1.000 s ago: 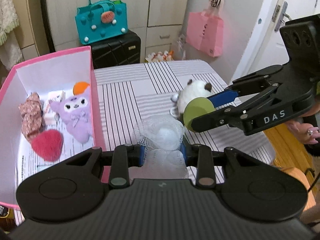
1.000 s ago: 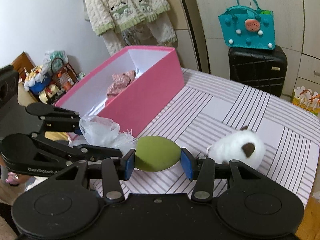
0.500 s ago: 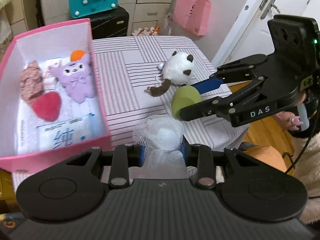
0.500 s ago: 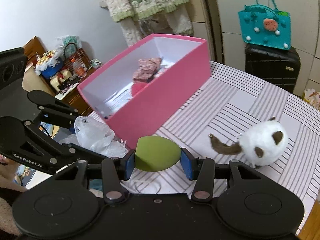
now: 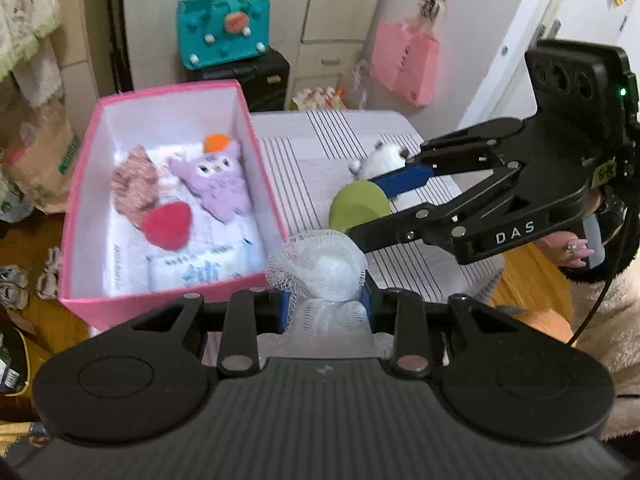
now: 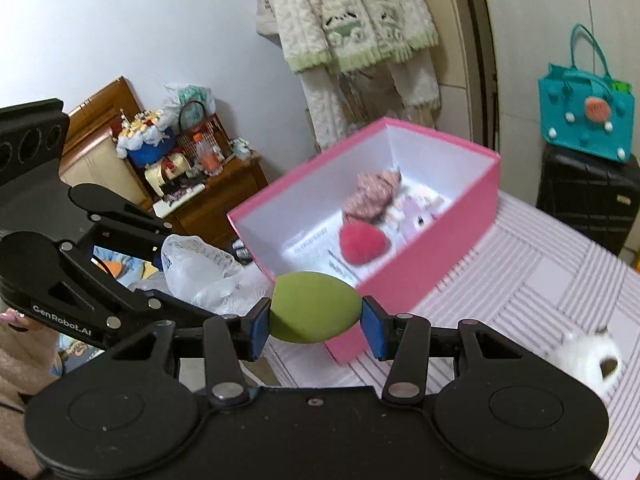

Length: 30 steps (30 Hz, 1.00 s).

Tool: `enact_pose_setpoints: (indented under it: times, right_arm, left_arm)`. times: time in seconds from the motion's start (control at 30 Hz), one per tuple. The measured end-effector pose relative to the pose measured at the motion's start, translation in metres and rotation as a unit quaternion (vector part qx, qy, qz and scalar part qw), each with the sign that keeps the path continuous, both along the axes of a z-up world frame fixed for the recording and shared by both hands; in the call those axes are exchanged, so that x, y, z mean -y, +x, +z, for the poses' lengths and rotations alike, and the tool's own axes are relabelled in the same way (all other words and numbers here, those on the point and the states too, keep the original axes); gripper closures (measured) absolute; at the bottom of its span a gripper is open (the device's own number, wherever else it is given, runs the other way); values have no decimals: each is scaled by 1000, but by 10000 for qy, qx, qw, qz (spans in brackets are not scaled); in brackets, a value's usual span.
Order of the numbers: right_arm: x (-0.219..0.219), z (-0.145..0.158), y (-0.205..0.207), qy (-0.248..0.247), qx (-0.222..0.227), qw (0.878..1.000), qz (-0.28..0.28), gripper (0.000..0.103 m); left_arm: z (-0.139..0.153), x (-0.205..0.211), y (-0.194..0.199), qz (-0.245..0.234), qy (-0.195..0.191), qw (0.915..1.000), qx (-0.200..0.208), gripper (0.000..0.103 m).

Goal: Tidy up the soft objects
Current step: 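Carry the sponge in the right gripper while the left carries the puff to the box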

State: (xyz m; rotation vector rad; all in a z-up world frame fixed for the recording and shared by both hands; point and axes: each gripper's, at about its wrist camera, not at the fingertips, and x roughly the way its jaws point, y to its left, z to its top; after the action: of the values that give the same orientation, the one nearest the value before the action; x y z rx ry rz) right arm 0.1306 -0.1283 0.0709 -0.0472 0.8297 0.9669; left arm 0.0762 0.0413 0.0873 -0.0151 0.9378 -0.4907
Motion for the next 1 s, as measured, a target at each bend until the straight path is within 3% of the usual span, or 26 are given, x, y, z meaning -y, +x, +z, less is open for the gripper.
enact_pose_setpoints:
  times: [0.33,0.47,0.73,1.0]
  right_arm:
    - [-25,27,28,314,326,9989,-97,50]
    - [-43,30,42,206,563,9980,-213,50]
    - [-74,12,71,-157,814,9960,-336,50]
    - [-92,-8,89,-356,705,9965,-277,50]
  left_arm:
    - [33,-44,10,521,-226,9955,762,72]
    - [38,-59,23,642,-329,9930,938,72]
    - [22,-81,61,1046,10,9890,1044,72]
    - [0,-97,88,1491,591,9769,1411,72]
